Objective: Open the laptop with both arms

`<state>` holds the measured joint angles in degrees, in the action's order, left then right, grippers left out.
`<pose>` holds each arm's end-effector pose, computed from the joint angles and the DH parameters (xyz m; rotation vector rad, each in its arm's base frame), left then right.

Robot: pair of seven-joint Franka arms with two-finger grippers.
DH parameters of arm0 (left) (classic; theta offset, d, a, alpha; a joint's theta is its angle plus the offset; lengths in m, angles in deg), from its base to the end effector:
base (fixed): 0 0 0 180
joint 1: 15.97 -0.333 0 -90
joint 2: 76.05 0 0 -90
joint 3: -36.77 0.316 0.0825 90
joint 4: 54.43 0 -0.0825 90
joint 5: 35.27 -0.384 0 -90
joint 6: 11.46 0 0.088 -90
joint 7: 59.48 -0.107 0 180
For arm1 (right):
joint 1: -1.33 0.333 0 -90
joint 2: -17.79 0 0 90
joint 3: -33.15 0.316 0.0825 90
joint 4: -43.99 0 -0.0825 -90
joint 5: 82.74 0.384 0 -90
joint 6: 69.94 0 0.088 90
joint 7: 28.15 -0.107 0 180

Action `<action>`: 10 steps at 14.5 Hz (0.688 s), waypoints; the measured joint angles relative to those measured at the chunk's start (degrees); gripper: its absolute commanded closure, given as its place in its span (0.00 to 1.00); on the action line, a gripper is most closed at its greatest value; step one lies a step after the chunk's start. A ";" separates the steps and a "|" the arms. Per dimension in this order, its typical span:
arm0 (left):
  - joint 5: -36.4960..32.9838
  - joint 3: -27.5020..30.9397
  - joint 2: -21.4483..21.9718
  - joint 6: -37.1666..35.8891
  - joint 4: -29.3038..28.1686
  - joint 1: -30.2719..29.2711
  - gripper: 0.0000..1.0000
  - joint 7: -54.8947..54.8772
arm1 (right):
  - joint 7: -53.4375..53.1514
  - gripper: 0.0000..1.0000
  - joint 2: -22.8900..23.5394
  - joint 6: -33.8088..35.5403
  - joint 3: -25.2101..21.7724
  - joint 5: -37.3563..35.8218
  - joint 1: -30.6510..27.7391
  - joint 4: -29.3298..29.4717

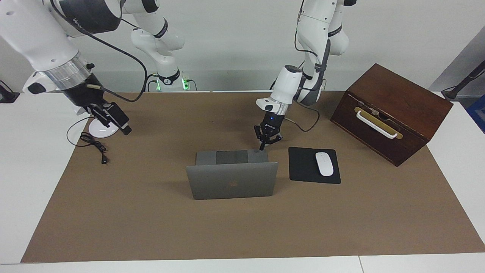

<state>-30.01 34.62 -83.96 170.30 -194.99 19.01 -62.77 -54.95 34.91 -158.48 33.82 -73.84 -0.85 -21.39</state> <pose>0.4263 -0.3122 0.3091 2.7061 -0.8534 0.7983 0.6406 -0.0014 0.6469 -2.8765 0.7079 -0.1011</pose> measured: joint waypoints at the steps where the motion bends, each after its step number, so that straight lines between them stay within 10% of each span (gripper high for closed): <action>1: 0.10 0.05 1.52 -3.89 0.65 -0.58 1.00 0.00 | 1.79 0.01 -0.09 0.11 -0.23 -0.35 -0.18 0.08; 10: 5.81 0.45 7.14 -21.47 7.29 -4.22 1.00 0.06 | 12.32 0.00 -6.25 2.67 -0.70 -3.38 -1.22 0.41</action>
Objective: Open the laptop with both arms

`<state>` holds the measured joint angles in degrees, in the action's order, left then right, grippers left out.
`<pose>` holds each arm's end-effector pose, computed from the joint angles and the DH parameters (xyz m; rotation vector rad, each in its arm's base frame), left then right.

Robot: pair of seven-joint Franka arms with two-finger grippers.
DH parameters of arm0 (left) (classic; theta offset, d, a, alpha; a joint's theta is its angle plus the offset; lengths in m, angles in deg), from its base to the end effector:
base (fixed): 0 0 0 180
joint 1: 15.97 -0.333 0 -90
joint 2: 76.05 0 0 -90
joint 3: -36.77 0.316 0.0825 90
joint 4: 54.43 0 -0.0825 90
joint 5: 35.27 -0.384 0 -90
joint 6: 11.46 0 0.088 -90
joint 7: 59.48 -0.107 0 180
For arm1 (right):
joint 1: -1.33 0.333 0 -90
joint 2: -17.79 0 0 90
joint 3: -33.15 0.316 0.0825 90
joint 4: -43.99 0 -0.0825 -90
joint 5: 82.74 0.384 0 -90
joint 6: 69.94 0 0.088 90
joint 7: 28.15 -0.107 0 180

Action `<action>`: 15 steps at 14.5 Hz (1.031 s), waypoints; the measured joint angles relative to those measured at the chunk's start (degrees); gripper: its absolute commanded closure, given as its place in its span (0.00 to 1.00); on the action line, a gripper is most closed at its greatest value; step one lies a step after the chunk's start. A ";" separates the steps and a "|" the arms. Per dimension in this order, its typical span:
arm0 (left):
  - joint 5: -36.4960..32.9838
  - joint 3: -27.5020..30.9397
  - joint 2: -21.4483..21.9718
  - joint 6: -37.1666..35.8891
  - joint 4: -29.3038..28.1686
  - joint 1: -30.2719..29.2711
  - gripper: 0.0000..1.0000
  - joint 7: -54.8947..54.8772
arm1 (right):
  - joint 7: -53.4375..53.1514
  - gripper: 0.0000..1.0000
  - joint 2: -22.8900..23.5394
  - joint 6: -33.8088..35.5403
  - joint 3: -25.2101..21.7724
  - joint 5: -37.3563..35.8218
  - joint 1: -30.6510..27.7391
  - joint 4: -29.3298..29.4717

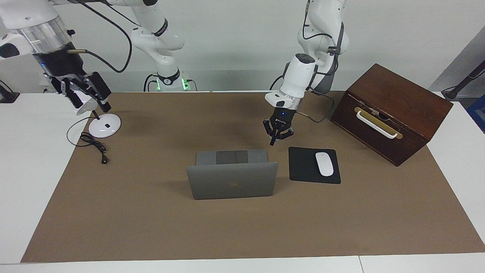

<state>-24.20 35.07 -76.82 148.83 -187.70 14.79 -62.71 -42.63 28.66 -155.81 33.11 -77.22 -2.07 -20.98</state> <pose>0.4653 -0.2853 0.3826 2.7883 -0.6470 0.6046 0.5975 -0.0250 0.7122 -2.9866 0.4473 -0.2499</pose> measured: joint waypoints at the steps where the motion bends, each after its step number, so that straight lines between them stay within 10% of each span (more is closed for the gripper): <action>1: 1.12 0.07 0.35 -3.83 1.95 -0.99 1.00 0.01 | 0.32 0.01 -0.24 -0.09 -0.01 -0.03 -0.02 -0.71; 6: 2.47 0.48 4.50 -28.98 14.31 -10.53 1.00 -0.18 | 2.43 0.00 -5.70 -6.52 -0.04 -0.10 -0.22 -12.12; 15: 2.56 0.64 5.64 -46.91 27.07 -21.36 1.00 -0.63 | 7.62 0.00 -11.05 -18.58 0.07 -0.11 -2.95 -28.39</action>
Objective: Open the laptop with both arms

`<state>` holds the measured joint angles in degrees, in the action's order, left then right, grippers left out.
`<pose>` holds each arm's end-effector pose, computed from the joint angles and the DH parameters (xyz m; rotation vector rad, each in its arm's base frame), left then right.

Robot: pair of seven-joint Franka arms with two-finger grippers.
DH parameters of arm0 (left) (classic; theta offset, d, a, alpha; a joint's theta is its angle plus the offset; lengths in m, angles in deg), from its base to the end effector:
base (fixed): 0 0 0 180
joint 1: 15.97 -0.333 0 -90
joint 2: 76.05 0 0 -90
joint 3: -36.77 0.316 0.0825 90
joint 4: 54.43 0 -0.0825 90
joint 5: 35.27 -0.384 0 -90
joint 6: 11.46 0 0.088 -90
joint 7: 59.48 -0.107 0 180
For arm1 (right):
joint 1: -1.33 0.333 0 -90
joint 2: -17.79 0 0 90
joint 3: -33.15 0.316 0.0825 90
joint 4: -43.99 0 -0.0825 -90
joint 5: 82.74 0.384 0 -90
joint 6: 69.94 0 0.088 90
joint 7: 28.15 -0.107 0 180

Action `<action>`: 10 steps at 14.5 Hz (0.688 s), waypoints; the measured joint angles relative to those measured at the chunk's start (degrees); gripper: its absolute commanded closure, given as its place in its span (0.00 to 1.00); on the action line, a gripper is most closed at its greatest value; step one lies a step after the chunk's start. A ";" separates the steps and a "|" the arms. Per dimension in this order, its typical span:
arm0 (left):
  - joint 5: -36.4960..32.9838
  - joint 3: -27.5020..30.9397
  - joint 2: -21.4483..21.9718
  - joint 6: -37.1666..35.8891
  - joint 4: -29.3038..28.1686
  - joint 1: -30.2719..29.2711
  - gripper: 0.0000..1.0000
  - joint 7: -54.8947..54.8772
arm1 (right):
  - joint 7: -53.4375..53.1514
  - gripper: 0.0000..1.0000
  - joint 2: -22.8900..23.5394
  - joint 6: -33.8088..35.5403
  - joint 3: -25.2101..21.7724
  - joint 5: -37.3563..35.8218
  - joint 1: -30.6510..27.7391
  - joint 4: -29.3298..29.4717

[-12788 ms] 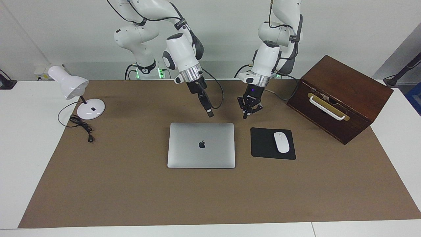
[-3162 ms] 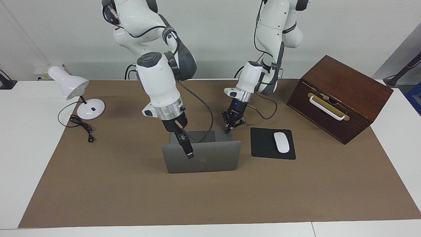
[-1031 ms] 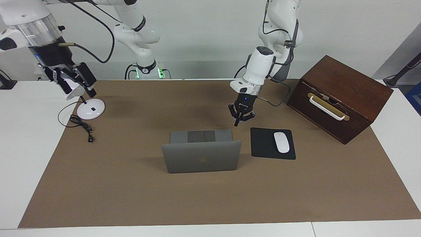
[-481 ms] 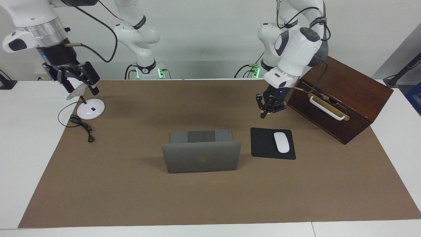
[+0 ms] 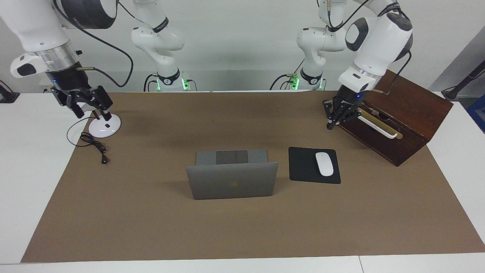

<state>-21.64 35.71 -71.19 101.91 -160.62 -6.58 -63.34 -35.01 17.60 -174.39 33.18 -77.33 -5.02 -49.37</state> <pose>0.5449 -0.1160 0.5757 2.8790 -0.2572 0.2852 0.5740 -0.0558 0.6231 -3.0100 0.3699 -0.2988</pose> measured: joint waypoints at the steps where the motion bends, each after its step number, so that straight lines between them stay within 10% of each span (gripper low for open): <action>1: 0.00 0.01 -0.13 -2.37 1.89 -1.18 1.00 -0.62 | 0.00 0.00 -0.41 -0.60 0.03 0.00 0.00 -0.88; 7: -4.59 2.17 -1.93 -12.58 9.19 -5.07 1.00 -2.73 | 1.03 0.00 -2.23 -3.02 0.04 0.00 0.04 -4.29; 8: -6.15 2.54 -2.49 -14.10 10.63 -5.14 0.92 -2.79 | 1.33 0.00 -2.23 -3.05 0.04 0.00 0.05 -4.38; 10: -9.83 2.92 -3.21 -16.22 12.98 -5.15 0.38 -2.79 | 1.41 0.00 -2.23 -3.05 0.04 0.00 0.04 -4.49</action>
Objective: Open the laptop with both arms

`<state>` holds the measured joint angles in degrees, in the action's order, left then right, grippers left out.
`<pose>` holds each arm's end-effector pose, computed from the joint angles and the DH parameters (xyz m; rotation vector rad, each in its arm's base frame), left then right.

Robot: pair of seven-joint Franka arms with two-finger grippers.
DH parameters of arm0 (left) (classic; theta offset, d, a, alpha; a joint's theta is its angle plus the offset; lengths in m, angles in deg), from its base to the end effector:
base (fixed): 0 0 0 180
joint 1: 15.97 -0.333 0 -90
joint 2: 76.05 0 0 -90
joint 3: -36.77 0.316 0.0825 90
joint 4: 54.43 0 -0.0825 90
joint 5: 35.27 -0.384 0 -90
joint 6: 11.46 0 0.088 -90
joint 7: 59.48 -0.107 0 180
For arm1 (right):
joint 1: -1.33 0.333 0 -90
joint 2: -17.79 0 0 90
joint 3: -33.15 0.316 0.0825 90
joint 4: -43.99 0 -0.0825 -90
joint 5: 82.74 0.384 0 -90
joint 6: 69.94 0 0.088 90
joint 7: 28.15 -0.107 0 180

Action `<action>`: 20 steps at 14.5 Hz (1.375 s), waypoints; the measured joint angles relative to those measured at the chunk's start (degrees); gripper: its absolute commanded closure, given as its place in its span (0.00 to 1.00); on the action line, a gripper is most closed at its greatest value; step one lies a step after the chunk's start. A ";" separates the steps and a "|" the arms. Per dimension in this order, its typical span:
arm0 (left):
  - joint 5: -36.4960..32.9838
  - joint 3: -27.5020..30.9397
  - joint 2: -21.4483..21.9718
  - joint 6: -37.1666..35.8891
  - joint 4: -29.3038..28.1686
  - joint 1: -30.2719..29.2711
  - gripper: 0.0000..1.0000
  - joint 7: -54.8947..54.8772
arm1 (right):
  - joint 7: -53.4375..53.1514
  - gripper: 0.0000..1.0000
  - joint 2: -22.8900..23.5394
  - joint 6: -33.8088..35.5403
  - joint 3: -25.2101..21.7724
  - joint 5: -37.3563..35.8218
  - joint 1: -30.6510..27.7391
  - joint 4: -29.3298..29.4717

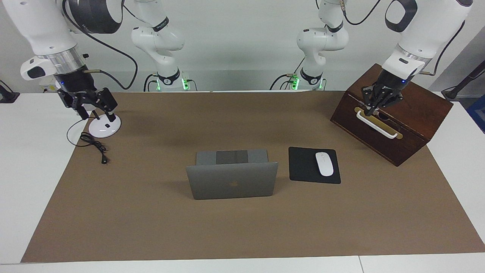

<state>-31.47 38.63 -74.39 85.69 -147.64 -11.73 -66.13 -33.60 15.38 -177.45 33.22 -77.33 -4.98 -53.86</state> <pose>0.5567 -0.0292 0.6256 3.0654 -0.2342 0.1541 0.5651 -0.0546 0.6120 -3.0147 0.3374 -0.3217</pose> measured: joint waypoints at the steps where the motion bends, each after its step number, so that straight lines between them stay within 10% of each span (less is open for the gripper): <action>1: -1.83 0.16 -0.17 -0.68 0.62 -0.05 0.11 0.00 | 0.00 0.00 -0.01 0.00 -0.03 0.00 0.00 0.01; 15: -4.01 0.64 -0.77 -5.76 1.36 -3.49 0.00 0.31 | 0.01 0.00 -0.31 0.42 0.19 0.00 0.19 0.25; 20: -2.38 2.82 -0.76 -7.01 1.37 -3.50 0.00 0.58 | -0.01 0.00 -0.97 10.23 0.18 -0.08 0.19 4.02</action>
<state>-33.85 41.45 -75.16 78.67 -146.27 -15.23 -65.55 -33.61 14.41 -167.22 33.39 -77.42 -4.79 -49.84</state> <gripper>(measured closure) 0.000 0.000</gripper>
